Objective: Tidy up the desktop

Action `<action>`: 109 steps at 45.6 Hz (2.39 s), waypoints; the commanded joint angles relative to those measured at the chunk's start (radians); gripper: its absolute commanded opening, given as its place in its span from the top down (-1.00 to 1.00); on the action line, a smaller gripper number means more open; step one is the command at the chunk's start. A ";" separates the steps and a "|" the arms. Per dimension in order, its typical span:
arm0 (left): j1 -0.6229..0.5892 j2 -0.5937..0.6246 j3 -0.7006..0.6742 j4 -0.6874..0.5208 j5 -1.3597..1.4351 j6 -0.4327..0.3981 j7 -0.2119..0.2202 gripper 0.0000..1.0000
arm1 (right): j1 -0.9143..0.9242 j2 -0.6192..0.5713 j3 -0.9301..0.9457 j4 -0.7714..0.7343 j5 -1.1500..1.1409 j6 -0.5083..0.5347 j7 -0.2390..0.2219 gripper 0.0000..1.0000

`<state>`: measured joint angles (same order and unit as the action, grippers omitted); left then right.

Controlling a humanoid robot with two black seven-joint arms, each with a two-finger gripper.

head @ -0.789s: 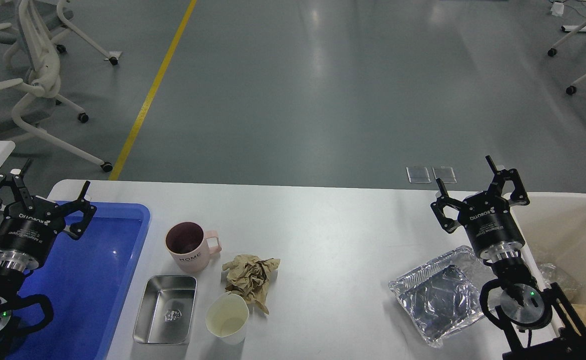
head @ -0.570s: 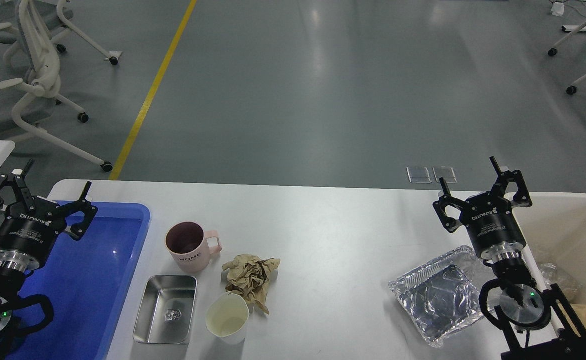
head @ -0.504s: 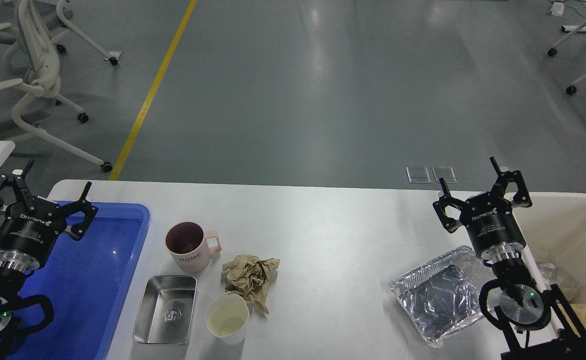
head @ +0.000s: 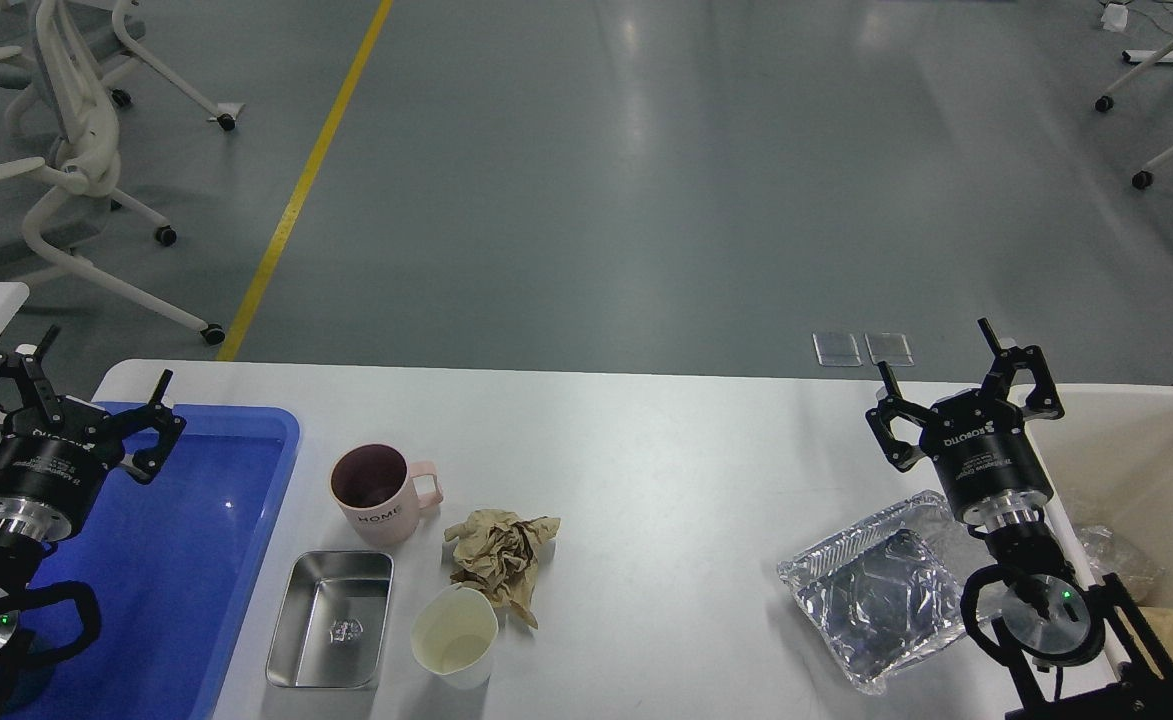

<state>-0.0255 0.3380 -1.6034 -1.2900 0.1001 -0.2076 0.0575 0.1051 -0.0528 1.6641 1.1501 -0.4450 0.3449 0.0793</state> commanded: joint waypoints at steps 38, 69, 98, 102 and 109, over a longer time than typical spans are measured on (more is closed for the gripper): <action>-0.060 0.575 0.214 -0.029 0.438 0.090 0.074 -0.94 | 0.001 -0.096 -0.027 0.003 -0.116 0.006 0.004 -1.00; -0.062 1.012 0.405 -0.259 0.713 -0.079 0.085 -0.94 | -0.008 -0.084 -0.035 0.010 -0.118 0.008 0.004 -1.00; -0.050 0.938 0.451 -0.422 0.885 0.027 0.084 -0.94 | -0.030 -0.093 -0.035 0.011 -0.118 0.008 0.004 -1.00; -0.051 0.922 0.468 -0.413 0.880 0.022 0.088 -0.94 | -0.031 -0.091 -0.037 0.011 -0.119 0.009 0.004 -1.00; -0.062 0.860 0.510 -0.362 0.880 0.001 0.088 -0.94 | -0.051 -0.093 -0.033 0.013 -0.135 0.009 0.004 -1.00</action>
<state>-0.0766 1.2382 -1.1267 -1.6893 0.9811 -0.1907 0.1455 0.0674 -0.1454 1.6287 1.1613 -0.5693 0.3541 0.0828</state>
